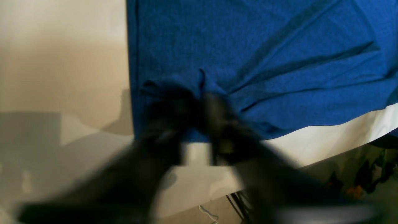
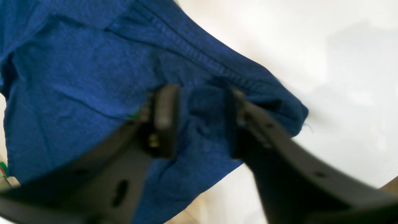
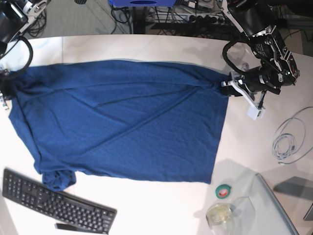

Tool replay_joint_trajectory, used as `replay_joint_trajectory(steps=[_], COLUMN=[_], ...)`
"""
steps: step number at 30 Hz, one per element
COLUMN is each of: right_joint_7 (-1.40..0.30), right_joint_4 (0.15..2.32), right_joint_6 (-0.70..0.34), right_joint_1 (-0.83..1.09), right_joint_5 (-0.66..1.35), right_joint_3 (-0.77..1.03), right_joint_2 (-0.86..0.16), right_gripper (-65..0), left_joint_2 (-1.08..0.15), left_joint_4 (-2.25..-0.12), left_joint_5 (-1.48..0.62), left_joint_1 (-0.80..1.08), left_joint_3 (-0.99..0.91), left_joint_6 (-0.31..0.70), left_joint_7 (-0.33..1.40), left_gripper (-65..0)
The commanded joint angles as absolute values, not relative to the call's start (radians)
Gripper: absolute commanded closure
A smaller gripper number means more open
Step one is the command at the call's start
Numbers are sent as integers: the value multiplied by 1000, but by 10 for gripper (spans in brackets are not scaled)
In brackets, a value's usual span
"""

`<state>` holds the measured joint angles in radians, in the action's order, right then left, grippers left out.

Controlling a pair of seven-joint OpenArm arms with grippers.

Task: Layout the t-shirt on the table in an organized manner, then fold the t-shirt properly
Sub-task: 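Release the shirt corner with the left gripper and regrasp the hem edge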

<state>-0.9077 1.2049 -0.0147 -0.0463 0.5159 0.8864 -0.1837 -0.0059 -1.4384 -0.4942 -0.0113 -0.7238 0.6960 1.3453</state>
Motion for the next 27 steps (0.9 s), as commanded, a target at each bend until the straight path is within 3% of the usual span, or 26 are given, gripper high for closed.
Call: replay_joint_trajectory(steps=[1, 5, 8, 13, 16, 21, 27], right_joint_7=[-897, -897, -897, -891, -889, -889, -880], right_joint_4=[1227, 1257, 1317, 1469, 1590, 1745, 1758], right_joint_6=[-15, -19, -21, -28, -119, -280, -430], right_joint_1=[-54, -36, -21, 18, 59, 159, 265], right_joint_5=[526, 530, 530, 532, 532, 529, 527], right_joint_3=[888, 889, 889, 889, 889, 889, 889], right_joint_2=[-202, -199, -182, -142, -108, -73, -70], right_gripper=[-294, -326, -329, -335, -332, -329, -329], left_joint_2=[-16, -16, -15, -15, -24, -36, -44], left_joint_4=[-1454, -1454, -1458, -1461, -1497, -1569, -1537], left_joint_5=[-512, -516, -521, -651, -768, -783, -782], left_joint_1=[-22, -44, -56, -68, -33, 140, 331], left_joint_3=[-725, -725, -727, -727, -723, -730, -759], left_joint_6=[698, 698, 698, 698, 698, 698, 698], left_joint_7=[1337, 1337, 1340, 1343, 1345, 1326, 1041], left_gripper=[-229, -415, -476, -485, -485, -477, -477])
